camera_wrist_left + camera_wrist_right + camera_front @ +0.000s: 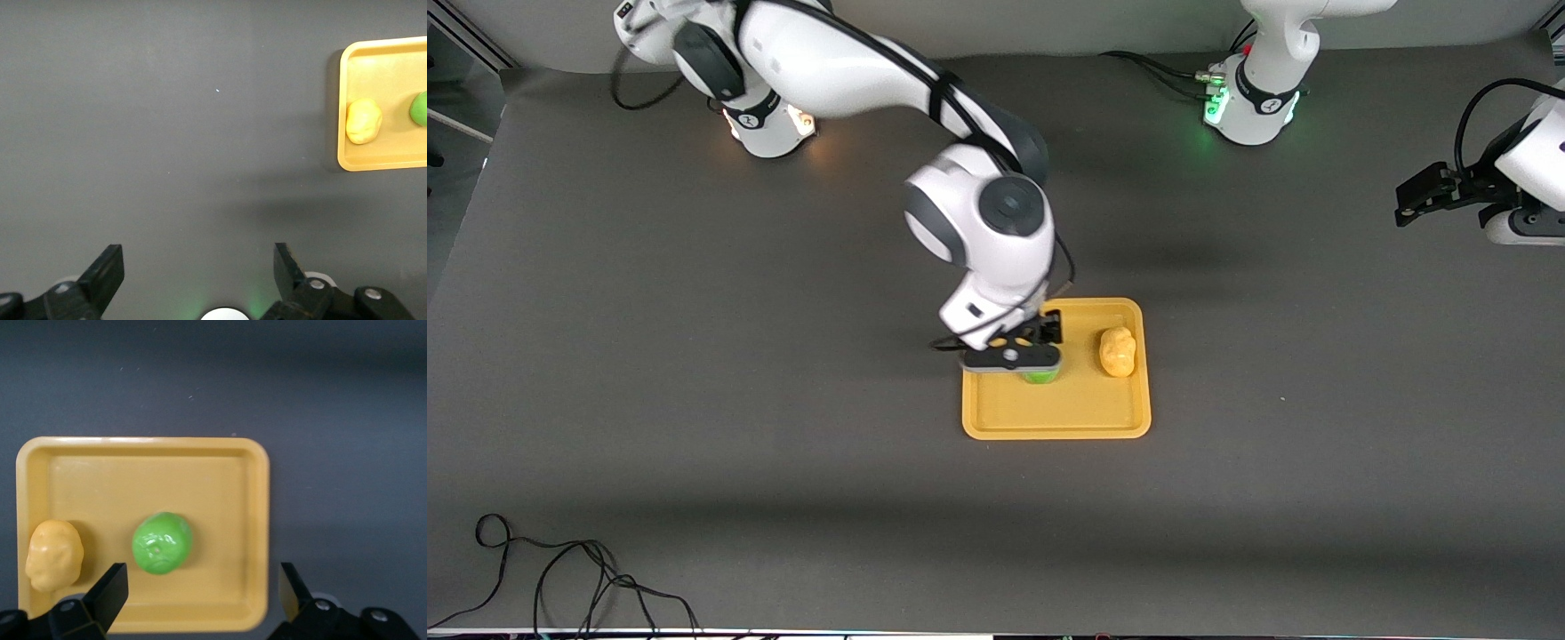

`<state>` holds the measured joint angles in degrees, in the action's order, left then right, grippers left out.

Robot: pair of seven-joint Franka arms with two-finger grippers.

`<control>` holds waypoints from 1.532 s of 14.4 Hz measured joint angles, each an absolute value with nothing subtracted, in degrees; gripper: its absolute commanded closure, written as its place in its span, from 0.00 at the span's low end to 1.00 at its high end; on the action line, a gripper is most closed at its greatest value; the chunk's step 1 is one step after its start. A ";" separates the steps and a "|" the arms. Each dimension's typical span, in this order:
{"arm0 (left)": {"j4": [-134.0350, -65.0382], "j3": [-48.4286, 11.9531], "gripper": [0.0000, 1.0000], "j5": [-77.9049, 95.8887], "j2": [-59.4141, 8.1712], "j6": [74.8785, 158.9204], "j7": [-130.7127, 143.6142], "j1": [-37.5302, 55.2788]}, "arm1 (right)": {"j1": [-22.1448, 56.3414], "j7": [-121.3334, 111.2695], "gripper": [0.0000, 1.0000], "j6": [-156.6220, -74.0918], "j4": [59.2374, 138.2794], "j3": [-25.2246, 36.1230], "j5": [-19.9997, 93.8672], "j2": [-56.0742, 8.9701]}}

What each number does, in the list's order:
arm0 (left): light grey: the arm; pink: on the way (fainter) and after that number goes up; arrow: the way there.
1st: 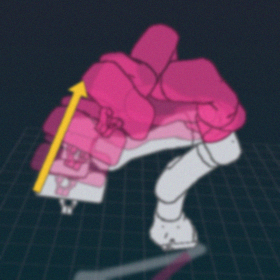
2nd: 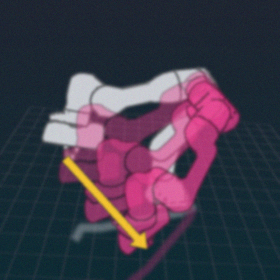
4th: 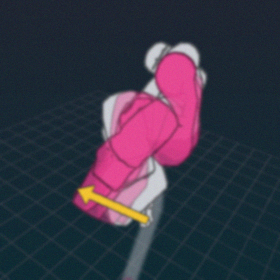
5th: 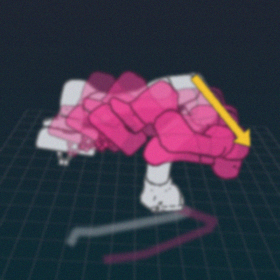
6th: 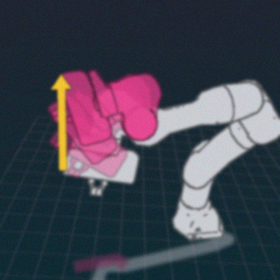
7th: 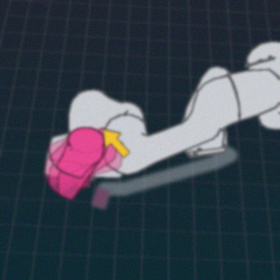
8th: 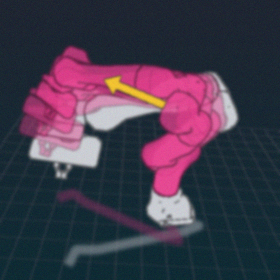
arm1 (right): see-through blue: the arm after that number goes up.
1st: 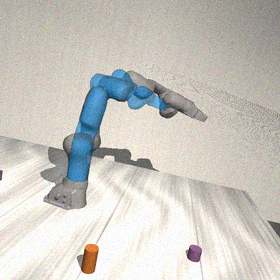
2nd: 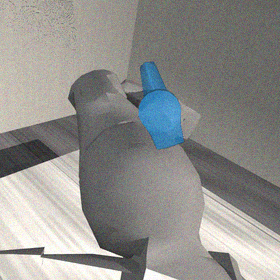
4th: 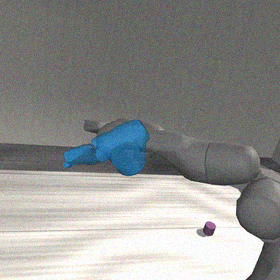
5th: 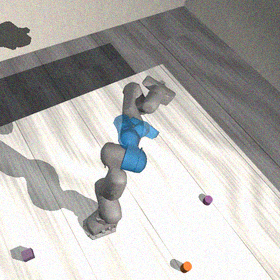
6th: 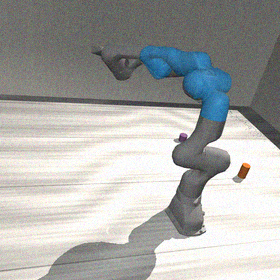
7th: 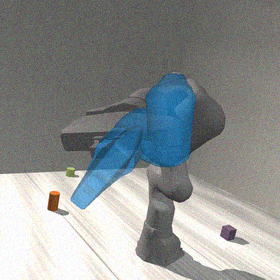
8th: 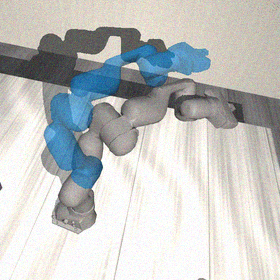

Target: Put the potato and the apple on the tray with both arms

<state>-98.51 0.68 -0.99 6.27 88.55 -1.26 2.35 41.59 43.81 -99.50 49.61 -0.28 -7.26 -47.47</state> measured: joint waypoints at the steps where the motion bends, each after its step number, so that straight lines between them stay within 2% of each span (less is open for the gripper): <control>1: -98.51 0.68 0.00 -0.99 6.27 88.59 -1.26 2.35 | 40.30 42.25 0.00 -97.24 49.62 -0.32 -7.25 -45.26; 4: -98.51 0.68 0.00 -0.99 6.27 88.69 -1.26 2.35 | 36.33 34.90 0.00 -89.78 50.31 -0.29 -7.09 -39.27; 6: -98.51 0.68 0.00 -0.99 6.27 88.77 -1.26 2.35 | 33.37 29.53 0.00 -86.56 53.46 -0.19 -7.08 -34.40; 11: -98.52 0.72 0.00 -0.99 6.26 89.16 -1.29 2.34 | 19.97 14.59 0.00 -87.05 71.53 -0.02 -5.08 -17.99; 14: -98.53 0.73 0.00 -0.99 6.26 89.88 -1.30 2.34 | 11.97 9.35 0.00 -89.30 79.67 -0.21 -4.71 -11.22; 18: -98.51 0.86 0.00 -0.99 6.26 90.22 -1.30 1.87 | 2.16 1.14 0.00 -93.11 87.64 -0.39 -4.49 -5.68; 22: -98.51 0.95 0.00 -0.97 6.27 90.36 -1.30 1.08 | -2.61 -2.64 0.00 -93.39 88.64 -0.42 -4.45 -4.73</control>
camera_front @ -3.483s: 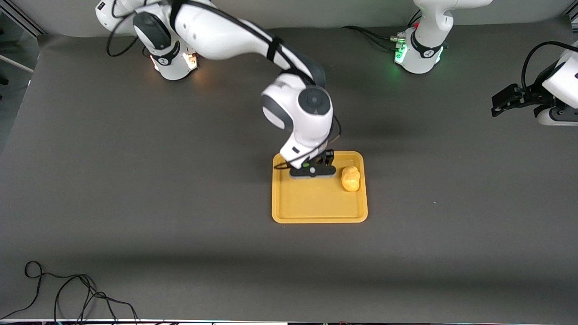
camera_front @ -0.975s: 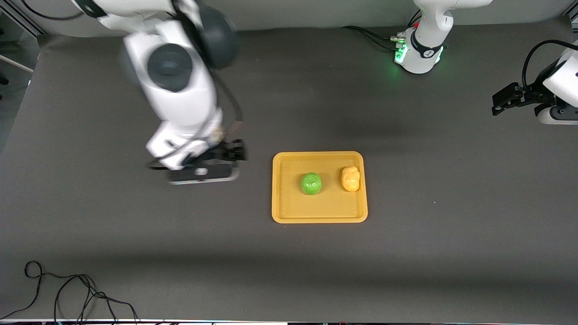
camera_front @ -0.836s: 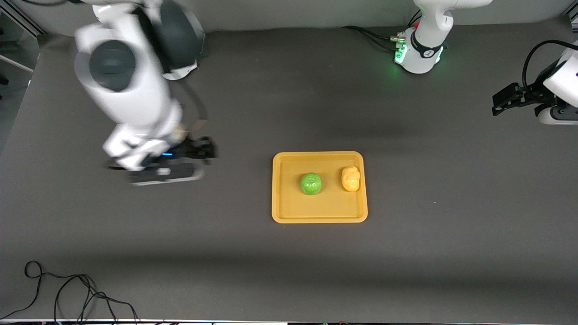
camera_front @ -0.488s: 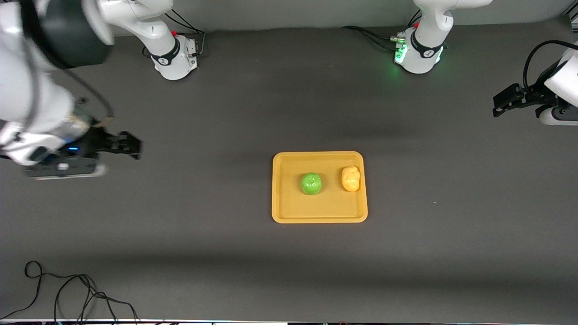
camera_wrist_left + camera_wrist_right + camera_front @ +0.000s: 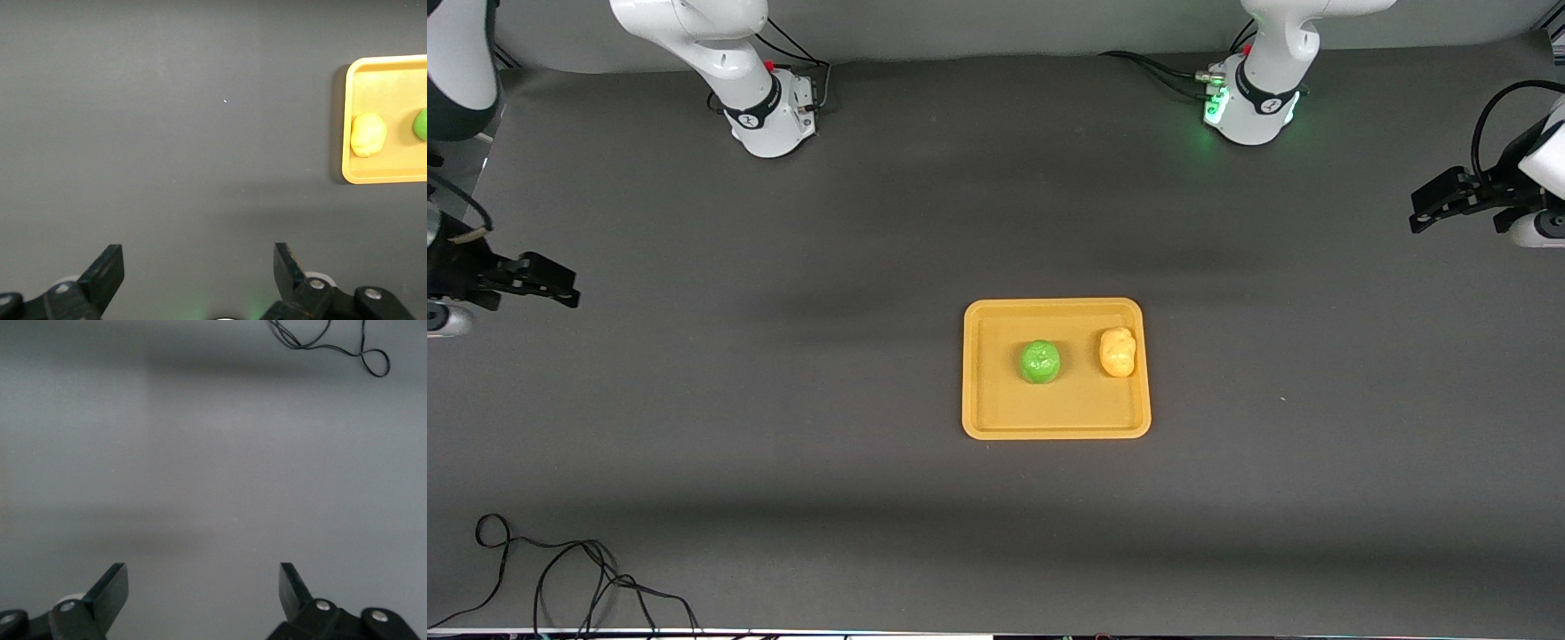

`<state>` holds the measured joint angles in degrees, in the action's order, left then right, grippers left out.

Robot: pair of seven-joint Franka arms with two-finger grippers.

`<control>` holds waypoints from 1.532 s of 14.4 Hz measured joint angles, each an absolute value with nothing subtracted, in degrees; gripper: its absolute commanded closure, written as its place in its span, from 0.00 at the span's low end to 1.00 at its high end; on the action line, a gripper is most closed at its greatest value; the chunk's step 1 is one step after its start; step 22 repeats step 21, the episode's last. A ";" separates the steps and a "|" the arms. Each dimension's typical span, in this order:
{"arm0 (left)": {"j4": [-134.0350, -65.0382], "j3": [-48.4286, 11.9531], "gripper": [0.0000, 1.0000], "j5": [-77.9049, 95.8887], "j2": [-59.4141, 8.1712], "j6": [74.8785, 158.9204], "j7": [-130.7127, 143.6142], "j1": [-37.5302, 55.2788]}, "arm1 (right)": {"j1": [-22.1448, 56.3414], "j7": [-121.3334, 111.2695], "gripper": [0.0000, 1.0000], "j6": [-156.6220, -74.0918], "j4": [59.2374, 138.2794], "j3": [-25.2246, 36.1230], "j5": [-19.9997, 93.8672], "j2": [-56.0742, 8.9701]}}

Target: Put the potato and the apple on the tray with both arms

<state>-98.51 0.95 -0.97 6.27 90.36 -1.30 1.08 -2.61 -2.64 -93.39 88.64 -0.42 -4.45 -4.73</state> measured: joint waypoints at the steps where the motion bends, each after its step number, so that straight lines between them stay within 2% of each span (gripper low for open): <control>1: -98.51 0.95 0.00 -0.97 6.28 90.38 -1.30 1.08 | -2.86 -2.71 0.00 -93.41 88.64 -0.39 -4.45 -4.72; 9: -98.51 0.95 0.00 -0.97 6.33 90.39 -1.30 1.08 | -2.84 -2.72 0.00 -89.70 89.08 -0.39 -3.85 -4.48; 22: -98.51 0.94 0.00 -0.98 6.33 90.53 -1.30 1.08 | -2.83 -2.68 0.00 -88.49 89.13 0.62 0.22 -3.80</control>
